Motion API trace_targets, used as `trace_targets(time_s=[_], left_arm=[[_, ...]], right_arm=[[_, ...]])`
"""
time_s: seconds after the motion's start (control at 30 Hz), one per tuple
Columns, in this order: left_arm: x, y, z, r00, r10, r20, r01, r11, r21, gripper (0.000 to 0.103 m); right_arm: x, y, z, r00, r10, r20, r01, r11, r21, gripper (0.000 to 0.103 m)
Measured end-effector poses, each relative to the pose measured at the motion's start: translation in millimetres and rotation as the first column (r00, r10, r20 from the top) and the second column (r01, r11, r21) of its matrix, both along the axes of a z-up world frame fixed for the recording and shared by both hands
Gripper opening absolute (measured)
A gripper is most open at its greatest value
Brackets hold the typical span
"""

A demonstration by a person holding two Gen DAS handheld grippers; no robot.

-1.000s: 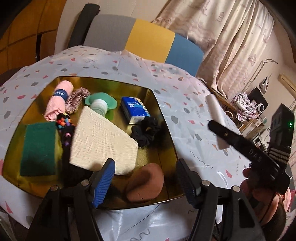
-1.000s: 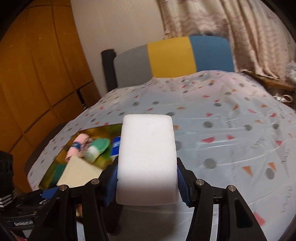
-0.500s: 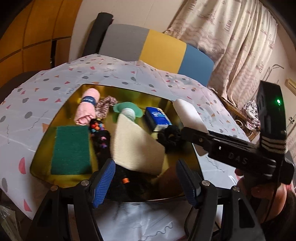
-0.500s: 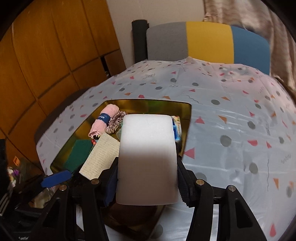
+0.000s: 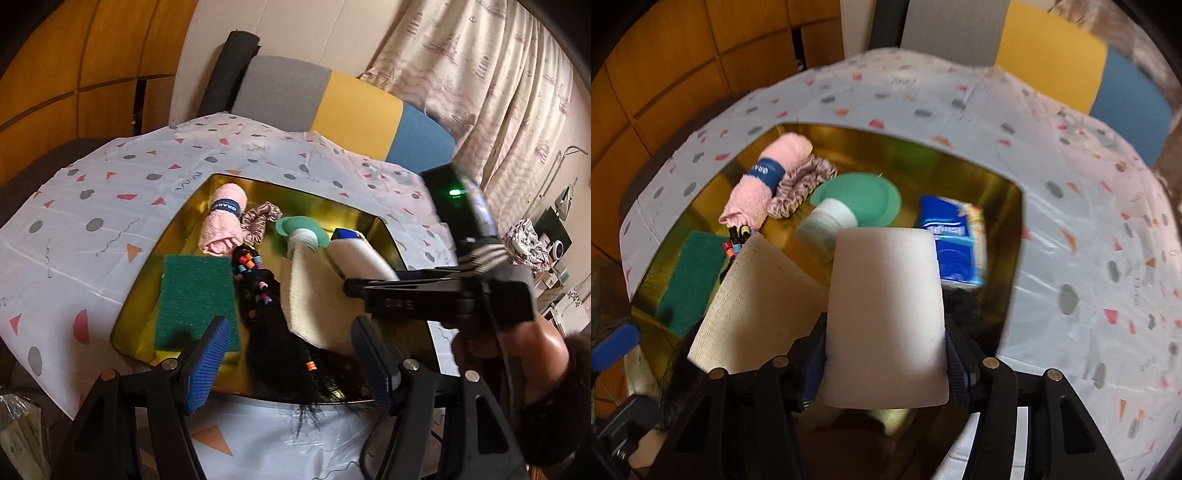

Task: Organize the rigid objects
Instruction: 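Lower the brown sponge into the tray with the left tool while the right tool lowers the white block there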

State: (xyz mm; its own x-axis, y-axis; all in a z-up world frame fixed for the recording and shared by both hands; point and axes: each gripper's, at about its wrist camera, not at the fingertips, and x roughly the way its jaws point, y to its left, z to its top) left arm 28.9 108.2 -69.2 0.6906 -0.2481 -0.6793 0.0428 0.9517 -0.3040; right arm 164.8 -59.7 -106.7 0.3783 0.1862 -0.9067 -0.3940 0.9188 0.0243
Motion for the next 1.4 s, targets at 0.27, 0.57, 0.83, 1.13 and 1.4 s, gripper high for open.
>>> trace_targets(time_s=[0.27, 0.57, 0.83, 1.13, 1.4], left_arm=[[-0.6, 7.6, 0.3, 1.0, 0.03, -0.006, -0.03, 1.0, -0.006, 0.068], [0.0, 4.3, -3.7, 0.997, 0.059, -0.04, -0.058, 0.998, 0.022, 0.068], [0.7, -8.0, -2.2, 0.993, 0.104, -0.054, -0.095, 0.984, 0.147, 0.068], [-5.9, -10.1, 11.5, 0.986, 0.166, -0.012, -0.159, 0.959, 0.235, 0.07], [-2.3, -5.1, 13.5, 0.977, 0.209, -0.038, -0.193, 0.949, 0.249, 0.07]], right_arm=[[28.2, 8.8, -11.9, 0.999, -0.04, -0.008, 0.04, 0.998, 0.042, 0.057], [6.7, -16.0, 8.0, 0.993, -0.098, 0.061, 0.085, 0.978, 0.192, 0.078], [-7.3, -34.0, 11.1, 0.98, -0.178, 0.092, 0.158, 0.969, 0.192, 0.06], [-0.2, -11.1, 0.5, 0.992, -0.094, 0.08, 0.079, 0.981, 0.177, 0.052], [-40.2, -12.6, 35.0, 0.981, -0.107, 0.162, 0.071, 0.975, 0.211, 0.069]])
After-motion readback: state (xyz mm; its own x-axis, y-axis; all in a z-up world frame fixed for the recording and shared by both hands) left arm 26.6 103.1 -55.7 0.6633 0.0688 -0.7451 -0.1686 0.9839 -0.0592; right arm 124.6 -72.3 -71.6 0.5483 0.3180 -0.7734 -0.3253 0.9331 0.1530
